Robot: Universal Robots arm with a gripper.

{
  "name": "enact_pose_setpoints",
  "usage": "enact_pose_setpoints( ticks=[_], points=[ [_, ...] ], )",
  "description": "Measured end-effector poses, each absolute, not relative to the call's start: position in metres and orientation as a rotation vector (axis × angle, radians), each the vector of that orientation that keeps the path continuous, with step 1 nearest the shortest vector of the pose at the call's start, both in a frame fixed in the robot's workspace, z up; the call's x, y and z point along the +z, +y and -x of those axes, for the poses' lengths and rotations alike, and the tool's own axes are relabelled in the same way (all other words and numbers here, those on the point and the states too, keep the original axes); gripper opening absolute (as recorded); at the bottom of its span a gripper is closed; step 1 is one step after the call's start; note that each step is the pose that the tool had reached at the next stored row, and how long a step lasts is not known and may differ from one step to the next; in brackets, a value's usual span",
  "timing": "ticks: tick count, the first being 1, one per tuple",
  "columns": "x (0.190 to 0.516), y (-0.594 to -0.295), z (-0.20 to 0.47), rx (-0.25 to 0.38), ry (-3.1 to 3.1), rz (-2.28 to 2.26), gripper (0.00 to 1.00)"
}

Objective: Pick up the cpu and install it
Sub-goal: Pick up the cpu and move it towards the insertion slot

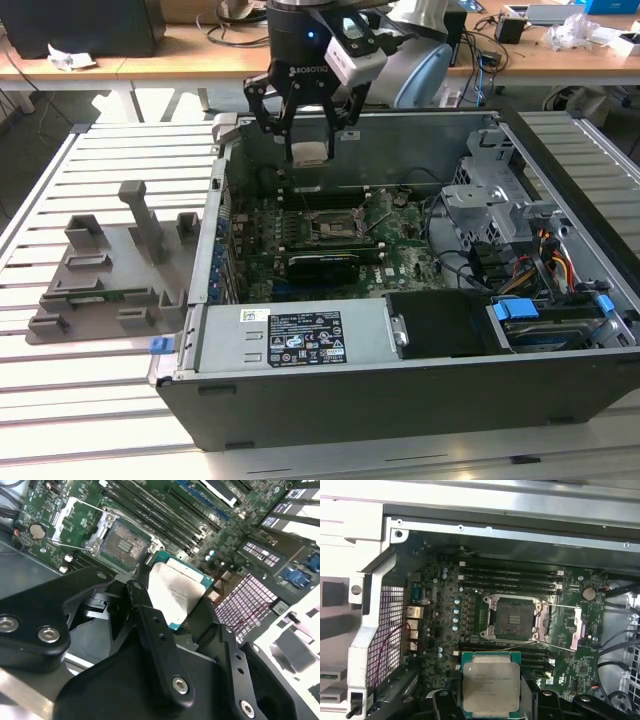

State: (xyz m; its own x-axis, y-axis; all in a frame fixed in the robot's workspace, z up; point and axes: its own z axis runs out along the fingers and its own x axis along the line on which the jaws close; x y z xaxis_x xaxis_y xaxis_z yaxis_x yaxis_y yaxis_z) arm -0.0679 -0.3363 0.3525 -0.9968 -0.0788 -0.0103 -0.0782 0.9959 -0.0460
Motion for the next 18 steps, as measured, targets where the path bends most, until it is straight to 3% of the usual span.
enact_pose_setpoints(
  ticks=[18],
  points=[
    [0.316,-0.323,0.020,-0.081,3.134,0.118,0.55]
  ],
)
